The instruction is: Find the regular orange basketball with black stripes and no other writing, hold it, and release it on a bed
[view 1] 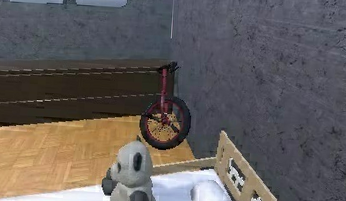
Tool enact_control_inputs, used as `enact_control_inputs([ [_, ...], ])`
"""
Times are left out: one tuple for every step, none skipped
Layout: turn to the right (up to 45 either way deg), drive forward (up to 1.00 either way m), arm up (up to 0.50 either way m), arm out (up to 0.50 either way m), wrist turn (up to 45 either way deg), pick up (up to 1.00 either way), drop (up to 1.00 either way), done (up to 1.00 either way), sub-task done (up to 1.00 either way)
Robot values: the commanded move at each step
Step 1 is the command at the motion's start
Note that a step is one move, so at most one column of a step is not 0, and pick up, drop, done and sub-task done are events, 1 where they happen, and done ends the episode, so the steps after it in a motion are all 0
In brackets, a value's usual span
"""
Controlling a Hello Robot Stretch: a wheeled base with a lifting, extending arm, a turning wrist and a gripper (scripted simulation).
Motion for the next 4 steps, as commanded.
enact_control_inputs([
  [-3.0, 0.00, 0.00, 0.00, 0.0, 0.00, 0.00, 0.00, 0.00],
  [45.0, 0.00, 0.00, 0.00, 0.0, 0.00, 0.00, 0.00, 0.00],
  [45.0, 0.00, 0.00, 0.00, 0.0, 0.00, 0.00, 0.00, 0.00],
  [45.0, 0.00, 0.00, 0.00, 0.0, 0.00, 0.00, 0.00, 0.00],
])
